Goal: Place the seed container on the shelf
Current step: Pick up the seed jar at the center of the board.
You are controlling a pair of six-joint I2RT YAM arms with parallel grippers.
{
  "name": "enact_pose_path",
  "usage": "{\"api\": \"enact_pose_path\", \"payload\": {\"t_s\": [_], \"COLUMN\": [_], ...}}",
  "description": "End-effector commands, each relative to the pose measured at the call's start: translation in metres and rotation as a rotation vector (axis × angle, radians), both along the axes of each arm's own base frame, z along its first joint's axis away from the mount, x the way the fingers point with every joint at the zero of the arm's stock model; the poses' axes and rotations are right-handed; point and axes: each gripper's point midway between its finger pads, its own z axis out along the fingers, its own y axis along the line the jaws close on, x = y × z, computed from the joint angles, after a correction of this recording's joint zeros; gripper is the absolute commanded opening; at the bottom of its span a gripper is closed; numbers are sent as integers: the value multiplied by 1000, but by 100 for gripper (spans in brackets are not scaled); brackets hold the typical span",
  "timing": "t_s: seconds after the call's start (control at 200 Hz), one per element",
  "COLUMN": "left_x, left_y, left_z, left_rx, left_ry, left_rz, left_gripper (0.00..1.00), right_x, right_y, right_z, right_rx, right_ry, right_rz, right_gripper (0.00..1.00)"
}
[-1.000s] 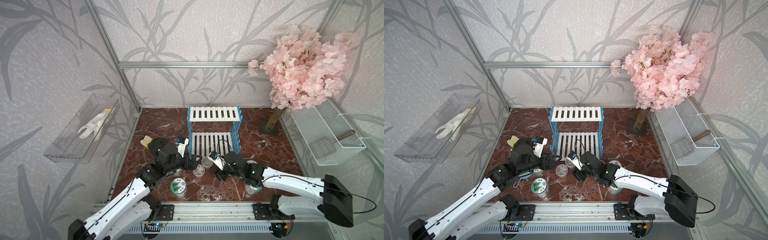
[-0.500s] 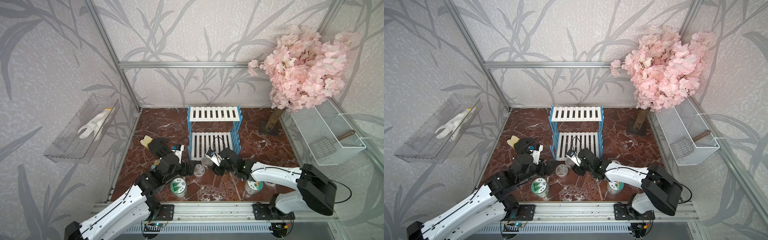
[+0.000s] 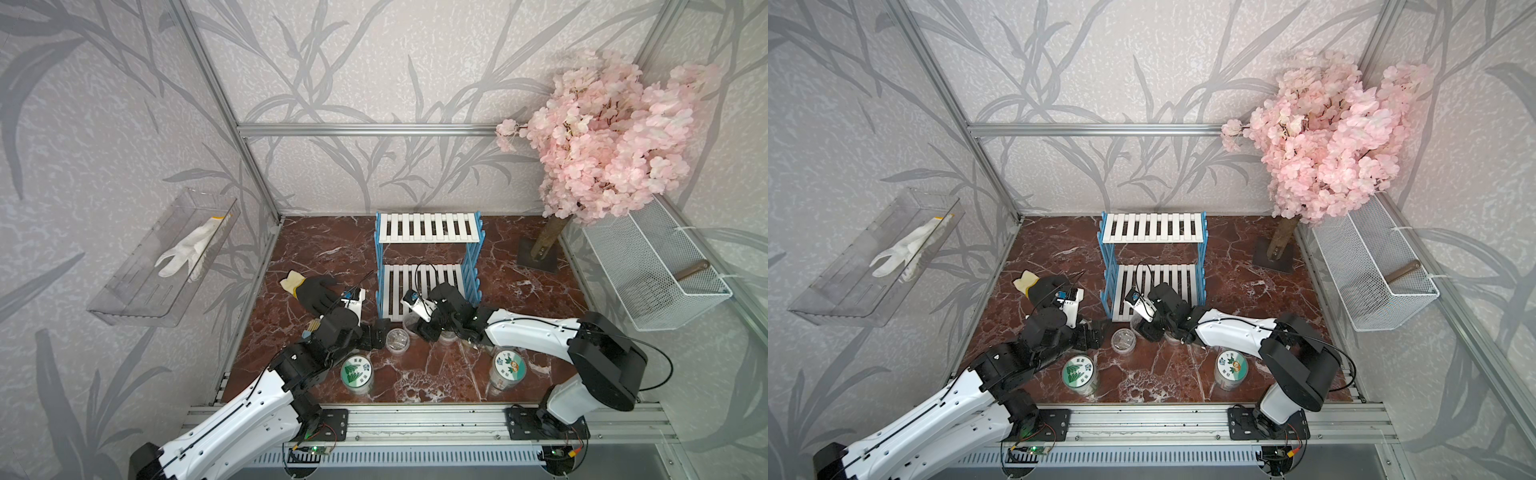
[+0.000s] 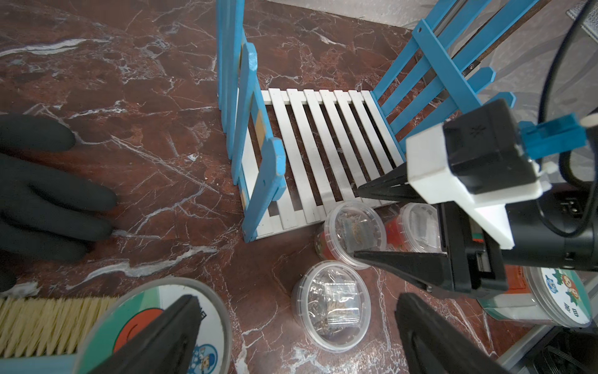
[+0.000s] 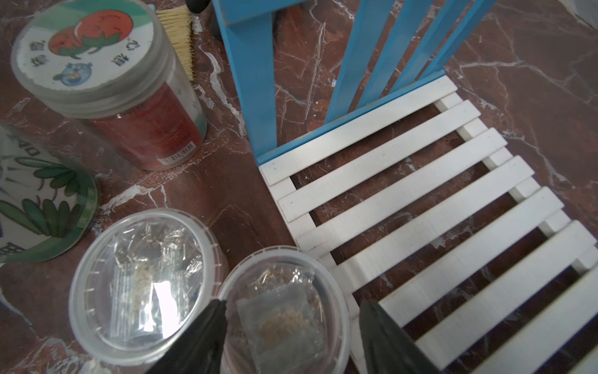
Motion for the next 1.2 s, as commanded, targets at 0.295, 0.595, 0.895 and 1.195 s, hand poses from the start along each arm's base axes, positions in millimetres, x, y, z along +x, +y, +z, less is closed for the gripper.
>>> {"api": "enact_pose_path", "payload": {"t_s": [0.295,0.595,0.895,1.195], "left_x": [7,8,8,9], "left_y": [-3,-4,-3,-6], "left_z": [15,14,15,15], "left_rx": [16,15,17,19], "left_ry": [-35,-36,-42,-39], "left_rz": [-5,-6,-4,-17], "left_gripper": [99,100,100,100], "right_x": [-2,-2,-8,-9], "right_y": [8,5,0,-2], "right_z": [0,-11,-16,-23], "right_rx": [-16,-66,-78,-77], "right_ry": [59,97,115,125], "right_rz": [32,27,31,22], "right_gripper": [74,74,74,81]}}
